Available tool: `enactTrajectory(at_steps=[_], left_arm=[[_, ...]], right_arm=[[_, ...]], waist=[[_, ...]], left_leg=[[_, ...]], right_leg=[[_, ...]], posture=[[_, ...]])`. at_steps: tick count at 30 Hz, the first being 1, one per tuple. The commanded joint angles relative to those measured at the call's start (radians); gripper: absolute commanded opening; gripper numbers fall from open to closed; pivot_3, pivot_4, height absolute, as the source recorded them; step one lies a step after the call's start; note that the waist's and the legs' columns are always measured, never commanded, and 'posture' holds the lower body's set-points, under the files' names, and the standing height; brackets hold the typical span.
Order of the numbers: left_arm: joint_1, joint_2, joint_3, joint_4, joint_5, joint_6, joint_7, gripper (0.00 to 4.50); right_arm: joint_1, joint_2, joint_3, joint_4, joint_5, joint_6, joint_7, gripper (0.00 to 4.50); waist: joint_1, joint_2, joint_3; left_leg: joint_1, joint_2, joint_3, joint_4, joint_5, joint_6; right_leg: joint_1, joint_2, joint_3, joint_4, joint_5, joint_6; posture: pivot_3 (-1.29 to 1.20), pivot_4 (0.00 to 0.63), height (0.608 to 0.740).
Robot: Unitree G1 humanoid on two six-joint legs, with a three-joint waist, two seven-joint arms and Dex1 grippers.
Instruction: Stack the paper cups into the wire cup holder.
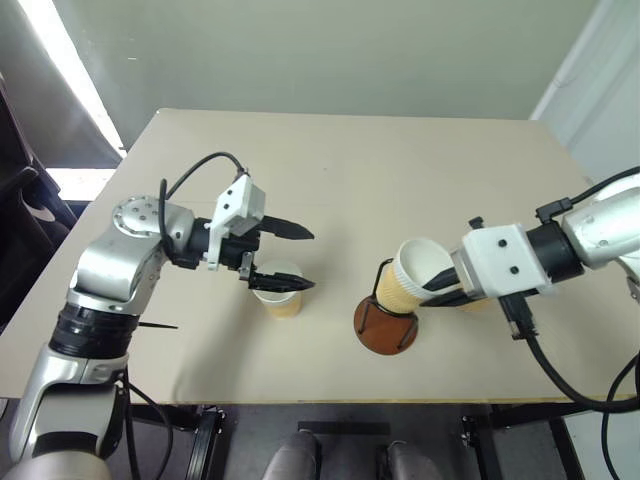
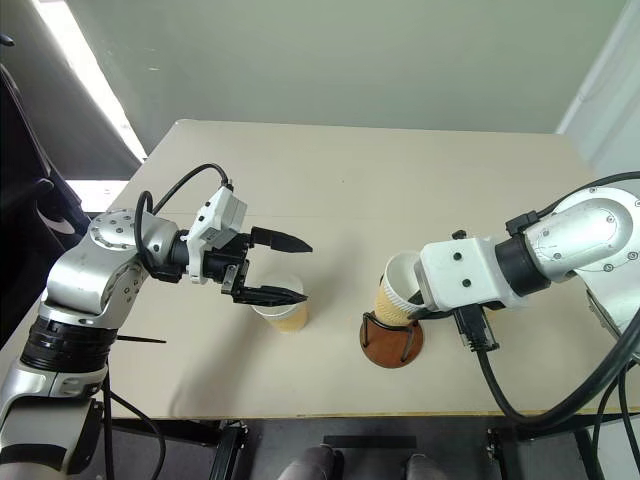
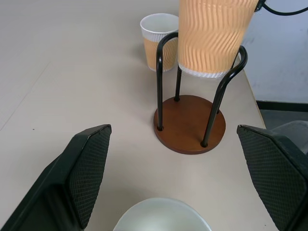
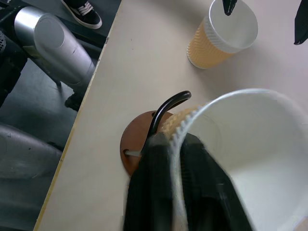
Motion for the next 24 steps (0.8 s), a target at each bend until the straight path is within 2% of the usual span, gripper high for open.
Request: enactTrajectory(at_steps=[1,5,9,16,24], left_arm=[[-0.026,-0.001,0.015,-0.001,0.0,-0.001,0.005,4.5],[-0.031,-0.004,0.014,0.0,-0.002,0.001,0.003,4.5],[-0.028,-0.002,0.017,-0.01,-0.007,0.004,0.003,4.5],[-0.033,-0.009,0.01,-0.025,-0.019,0.006,-0.015,4.5],[-0.048,-0.028,0.0,-0.027,-0.016,0.013,-0.023,4.5]], right_arm=[[-0.027,0.025,-0.027,-0.018,0.045,0.049,-0.045,1.66],[-0.034,0.047,-0.052,-0.018,0.085,0.099,-0.087,2.99],[-0.027,0.026,-0.127,0.02,0.106,0.126,-0.136,2.99],[0.195,-0.15,-0.142,0.108,-0.048,-0.058,-0.111,2.99],[0.244,-0.174,-0.096,0.181,-0.145,-0.162,-0.104,2.99]], waist=[[0.0,0.0,0.0],[0.0,0.0,0.0],[0.001,0.0,0.0],[0.007,-0.001,0.0],[0.004,-0.001,0.0]], left_leg=[[0.0,0.0,0.0,0.0,0.0,0.0],[0.0,0.0,0.0,0.0,0.0,0.0],[0.0,0.0,0.0,0.0,0.0,0.0],[0.0,0.0,0.0,0.001,0.0,0.0],[0.0,0.0,0.001,0.001,0.0,0.0]], right_leg=[[0.0,0.0,0.0,0.0,0.0,0.0],[0.0,0.0,0.0,0.0,0.0,0.0],[0.0,0.0,0.0,0.0,0.0,0.0],[0.001,-0.001,0.0,0.0,0.0,0.0],[0.0,-0.001,0.0,0.001,0.001,0.001]], posture=[[0.0,0.15,0.74],[0.0,0.15,0.74],[0.0,0.15,0.74],[0.0,0.15,0.74],[0.0,0.15,0.74]])
